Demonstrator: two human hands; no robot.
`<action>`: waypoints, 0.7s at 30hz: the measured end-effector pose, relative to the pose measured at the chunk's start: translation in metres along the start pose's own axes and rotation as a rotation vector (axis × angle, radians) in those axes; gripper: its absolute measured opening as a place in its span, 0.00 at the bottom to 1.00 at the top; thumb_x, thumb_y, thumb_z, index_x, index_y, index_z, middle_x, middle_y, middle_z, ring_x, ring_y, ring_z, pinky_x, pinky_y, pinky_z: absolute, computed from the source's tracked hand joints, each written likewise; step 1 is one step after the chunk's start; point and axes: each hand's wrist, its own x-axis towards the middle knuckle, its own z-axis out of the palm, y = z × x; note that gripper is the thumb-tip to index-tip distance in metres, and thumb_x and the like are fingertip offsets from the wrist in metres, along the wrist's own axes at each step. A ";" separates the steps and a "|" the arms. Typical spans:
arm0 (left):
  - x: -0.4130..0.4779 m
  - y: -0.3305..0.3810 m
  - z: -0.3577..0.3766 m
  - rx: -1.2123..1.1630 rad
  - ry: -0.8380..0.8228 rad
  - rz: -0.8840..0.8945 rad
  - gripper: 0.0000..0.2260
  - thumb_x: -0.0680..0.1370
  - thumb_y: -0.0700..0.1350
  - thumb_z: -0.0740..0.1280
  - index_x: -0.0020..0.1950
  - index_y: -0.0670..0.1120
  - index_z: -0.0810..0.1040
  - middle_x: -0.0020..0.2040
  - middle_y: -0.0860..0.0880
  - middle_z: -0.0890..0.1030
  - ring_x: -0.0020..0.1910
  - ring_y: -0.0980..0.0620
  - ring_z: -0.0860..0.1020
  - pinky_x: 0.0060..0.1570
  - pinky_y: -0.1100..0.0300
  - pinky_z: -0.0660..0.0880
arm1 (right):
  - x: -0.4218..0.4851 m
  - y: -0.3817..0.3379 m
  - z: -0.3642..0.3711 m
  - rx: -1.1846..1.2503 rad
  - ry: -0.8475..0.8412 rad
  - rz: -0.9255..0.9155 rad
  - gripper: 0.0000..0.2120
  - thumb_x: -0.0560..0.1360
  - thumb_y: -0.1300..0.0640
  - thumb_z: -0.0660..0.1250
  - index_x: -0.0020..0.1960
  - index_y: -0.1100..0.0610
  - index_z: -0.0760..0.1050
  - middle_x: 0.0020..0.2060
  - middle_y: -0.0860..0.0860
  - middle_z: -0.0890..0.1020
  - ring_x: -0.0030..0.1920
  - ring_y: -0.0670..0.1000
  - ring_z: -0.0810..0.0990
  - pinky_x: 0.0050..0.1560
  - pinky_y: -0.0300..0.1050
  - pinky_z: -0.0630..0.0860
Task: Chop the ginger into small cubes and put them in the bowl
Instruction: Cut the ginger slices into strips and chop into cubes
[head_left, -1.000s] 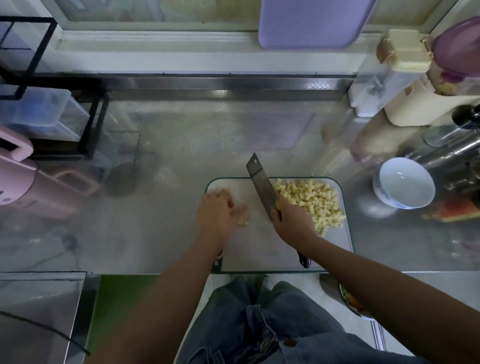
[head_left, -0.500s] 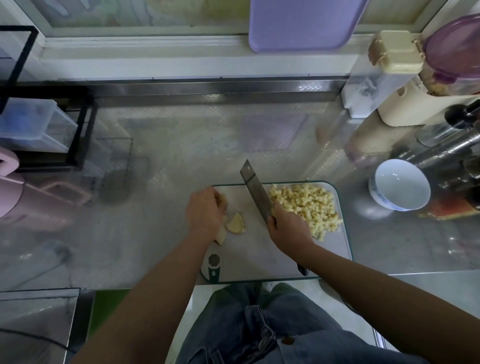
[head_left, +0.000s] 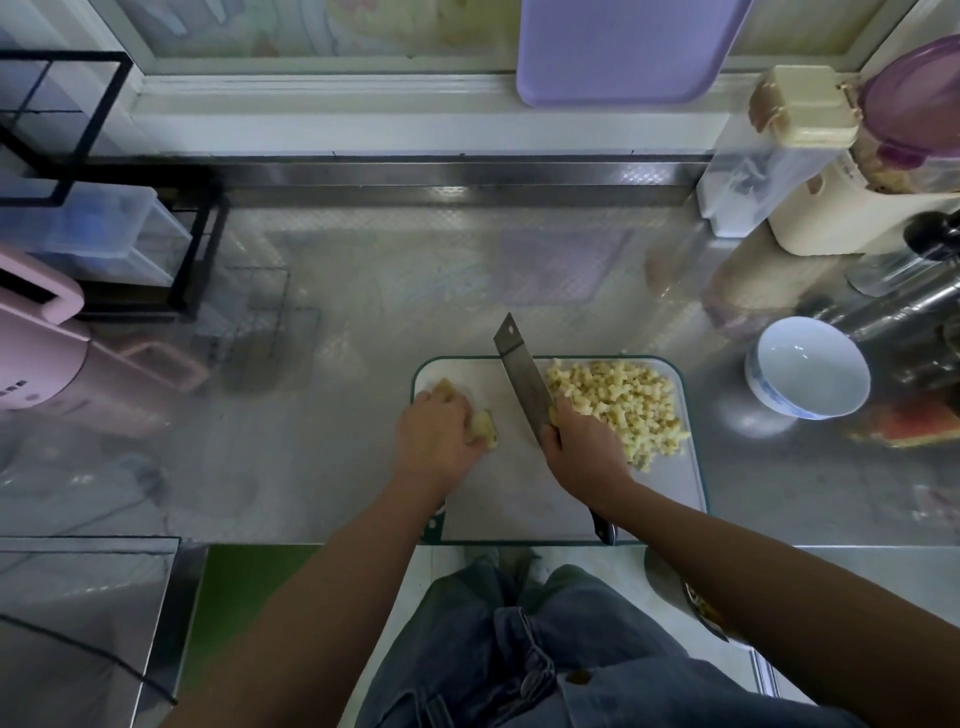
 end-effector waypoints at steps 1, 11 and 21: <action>-0.002 0.003 0.001 0.060 -0.009 0.002 0.15 0.74 0.58 0.66 0.53 0.50 0.79 0.53 0.48 0.78 0.54 0.47 0.73 0.49 0.55 0.70 | -0.003 0.002 0.001 0.016 -0.001 -0.004 0.11 0.81 0.55 0.55 0.59 0.60 0.68 0.32 0.53 0.75 0.31 0.53 0.73 0.28 0.43 0.63; -0.016 0.029 0.021 -0.050 0.004 0.030 0.13 0.72 0.52 0.70 0.53 0.49 0.77 0.51 0.49 0.79 0.59 0.49 0.70 0.54 0.59 0.67 | -0.035 0.011 0.001 0.036 -0.016 -0.040 0.08 0.80 0.54 0.57 0.50 0.59 0.70 0.35 0.56 0.78 0.34 0.57 0.77 0.34 0.47 0.73; -0.032 0.042 0.026 -0.315 0.087 -0.162 0.08 0.75 0.42 0.67 0.54 0.45 0.79 0.53 0.46 0.79 0.51 0.47 0.78 0.48 0.52 0.75 | -0.045 0.010 -0.004 -0.041 0.010 -0.105 0.07 0.80 0.53 0.57 0.47 0.56 0.67 0.33 0.52 0.73 0.31 0.54 0.70 0.29 0.43 0.59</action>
